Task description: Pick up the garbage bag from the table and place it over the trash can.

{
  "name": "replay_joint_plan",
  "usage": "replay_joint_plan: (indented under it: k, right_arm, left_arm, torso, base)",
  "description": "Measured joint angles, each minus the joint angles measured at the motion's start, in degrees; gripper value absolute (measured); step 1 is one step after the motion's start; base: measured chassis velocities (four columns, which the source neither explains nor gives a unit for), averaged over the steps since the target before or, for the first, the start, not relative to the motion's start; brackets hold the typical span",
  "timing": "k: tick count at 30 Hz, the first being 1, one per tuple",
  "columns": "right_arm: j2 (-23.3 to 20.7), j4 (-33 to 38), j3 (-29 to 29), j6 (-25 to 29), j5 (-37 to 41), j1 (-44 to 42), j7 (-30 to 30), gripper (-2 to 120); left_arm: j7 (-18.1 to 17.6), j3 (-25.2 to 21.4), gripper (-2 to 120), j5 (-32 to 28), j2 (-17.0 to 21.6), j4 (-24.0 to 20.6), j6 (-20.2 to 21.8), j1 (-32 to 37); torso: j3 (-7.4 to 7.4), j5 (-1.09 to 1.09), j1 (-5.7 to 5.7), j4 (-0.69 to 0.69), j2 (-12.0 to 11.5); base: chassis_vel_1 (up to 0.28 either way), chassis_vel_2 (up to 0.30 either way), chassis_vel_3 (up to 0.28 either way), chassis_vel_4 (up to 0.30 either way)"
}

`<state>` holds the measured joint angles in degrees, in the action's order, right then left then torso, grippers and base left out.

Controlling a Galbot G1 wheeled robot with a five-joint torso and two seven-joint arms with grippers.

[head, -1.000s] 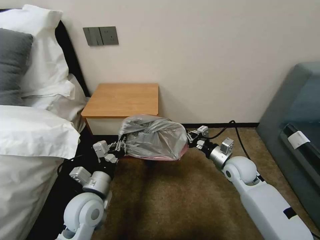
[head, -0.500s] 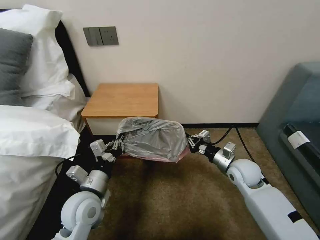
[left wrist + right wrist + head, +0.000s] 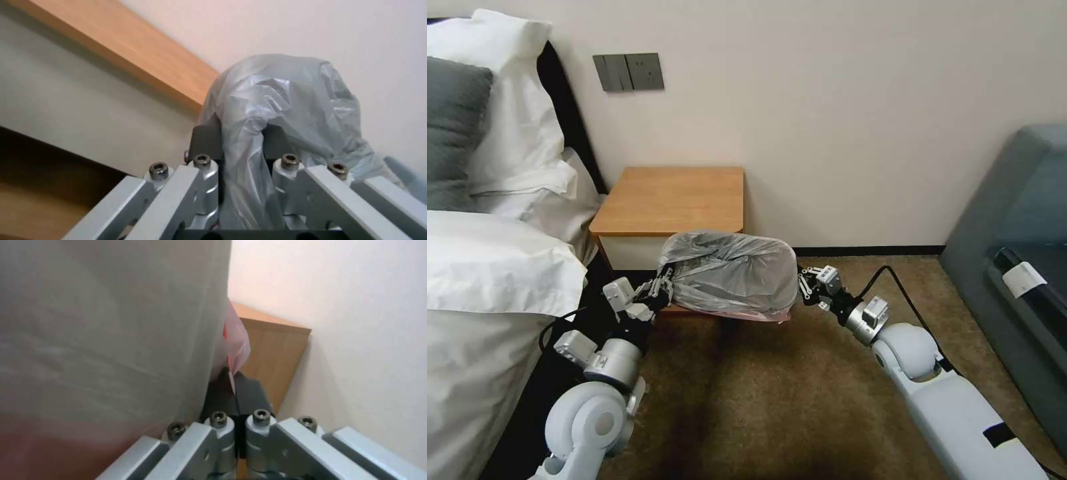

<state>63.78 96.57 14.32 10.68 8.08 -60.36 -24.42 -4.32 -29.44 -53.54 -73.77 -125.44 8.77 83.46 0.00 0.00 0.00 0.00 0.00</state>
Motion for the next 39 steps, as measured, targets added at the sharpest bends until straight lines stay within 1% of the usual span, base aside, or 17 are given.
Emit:
replay_joint_plan:
  k: [6, 11, 14, 17, 18, 20, 21, 23, 24, 26, 27, 30, 31, 33, 35, 36, 39]
  right_arm:
    - [0.8, -0.5, -0.2, 1.0, -3.1, -0.1, 0.6, 0]
    - [1.9, -2.1, -0.3, 3.2, -8.6, 0.6, 0.7, 0]
    - [1.8, -1.6, -0.4, 2.3, -8.2, 0.6, 1.0, 0]
    - [0.8, 0.5, -0.2, 0.3, -5.2, -0.5, 2.4, 9]
    - [0.8, 0.5, -0.2, 0.3, -5.2, -0.5, 2.4, 9]
    - [-0.1, 1.6, 0.5, -0.2, -3.4, -1.3, 3.0, 20]
    - [-0.1, 1.6, 0.5, -0.2, -3.4, -1.3, 3.0, 20]
    - [-1.0, 2.8, 1.2, -1.0, -1.5, -2.2, 3.5, 31]
    - [-1.0, 2.8, 1.2, -1.0, -1.5, -2.2, 3.5, 31]
    - [-2.4, 5.0, 2.0, -2.4, 2.4, -3.7, 3.9, 40]
    - [-2.4, 5.0, 2.0, -2.4, 2.4, -3.7, 3.9, 40]
    - [-3.7, 7.7, 2.9, -3.9, 7.8, -6.0, 4.7, 57]
    - [-3.7, 7.7, 2.9, -3.9, 7.8, -6.0, 4.7, 57]
    - [-4.1, 8.8, 3.2, -4.7, 10.1, -7.0, 5.3, 64]
    - [-4.9, 11.4, 4.3, -7.5, 17.4, -9.1, 6.8, 74]
    - [-4.9, 11.4, 4.3, -7.5, 17.4, -9.1, 6.8, 74]
    - [-7.3, 17.2, 6.4, -15.2, 31.8, -13.7, 10.0, 89]
  left_arm:
    - [-0.3, 0.0, 10, -1.5, -0.2, -0.1, 0.2, -0.2]
    - [-0.5, -0.2, 11, -3.1, -0.3, -0.5, 0.5, -0.5]
    - [-0.2, -0.4, 11, -2.0, -0.2, -0.3, 0.5, -0.3]
    - [1.2, -0.6, 11, 1.9, 0.0, 0.6, 0.0, 0.1]
    - [1.2, -0.6, 11, 1.9, 0.0, 0.6, 0.0, 0.1]
    - [1.8, -0.6, 11, 3.6, 0.1, 1.2, -0.1, 0.1]
    - [1.8, -0.6, 11, 3.6, 0.1, 1.2, -0.1, 0.1]
    - [2.0, -0.5, 11, 4.9, 0.1, 1.7, -0.5, 0.1]
    - [2.0, -0.5, 11, 4.9, 0.1, 1.7, -0.5, 0.1]
    - [2.0, -0.4, 11, 5.7, 0.0, 2.0, -0.7, 0.1]
    - [2.0, -0.4, 11, 5.7, 0.0, 2.0, -0.7, 0.1]
    - [2.0, -0.7, 11, 6.3, 0.0, 2.2, -0.9, 0.1]
    - [2.0, -0.7, 11, 6.3, 0.0, 2.2, -0.9, 0.1]
    - [2.0, -1.0, 11, 6.3, 0.0, 2.2, -1.0, 0.2]
    - [1.7, -1.6, 11, 6.3, 0.0, 2.2, -1.1, 0.2]
    - [1.7, -1.6, 11, 6.3, 0.0, 2.2, -1.1, 0.2]
    - [1.3, -2.1, 11, 6.1, 0.3, 1.9, -1.4, 0.3]
  torso:
    - [0.0, 0.0, 0.0, 0.0, 0.0]
    - [0.0, 0.0, 0.0, 0.01, 0.0]
    - [0.0, 0.0, 0.0, 0.01, 0.0]
    - [0.0, 0.0, 0.0, 0.01, 0.0]
    - [0.0, 0.0, 0.0, 0.01, 0.0]
    - [0.0, 0.0, 0.0, 0.0, 0.0]
    - [0.0, 0.0, 0.0, 0.0, 0.0]
    - [0.0, 0.0, 0.0, 0.0, 0.0]
    - [0.0, 0.0, 0.0, 0.0, 0.0]
    - [0.0, 0.01, 0.0, 0.0, 0.0]
    - [0.0, 0.01, 0.0, 0.0, 0.0]
    - [0.0, 0.0, 0.0, 0.0, 0.0]
    - [0.0, 0.0, 0.0, 0.0, 0.0]
    - [0.0, 0.0, 0.0, 0.0, 0.0]
    - [0.0, 0.01, 0.0, 0.01, 0.0]
    - [0.0, 0.01, 0.0, 0.01, 0.0]
    - [0.0, 0.0, 0.0, 0.0, 0.0]
  base:
    - [0.0, 0.0, 0.0, 0.0]
    - [0.0, 0.0, 0.0, 0.0]
    - [0.0, 0.0, 0.0, 0.0]
    - [0.0, 0.0, 0.0, 0.0]
    - [0.0, 0.0, 0.0, 0.0]
    - [0.0, 0.0, 0.0, 0.0]
    - [0.0, 0.0, 0.0, 0.0]
    - [0.0, 0.0, 0.0, 0.0]
    - [0.0, 0.0, 0.0, 0.0]
    - [0.0, 0.0, 0.0, 0.0]
    - [0.0, 0.0, 0.0, 0.0]
    - [0.0, 0.0, 0.0, 0.0]
    - [0.0, 0.0, 0.0, 0.0]
    - [0.0, 0.0, 0.0, 0.0]
    - [0.0, 0.0, 0.0, 0.0]
    - [0.0, 0.0, 0.0, 0.0]
    - [0.0, 0.0, 0.0, 0.0]
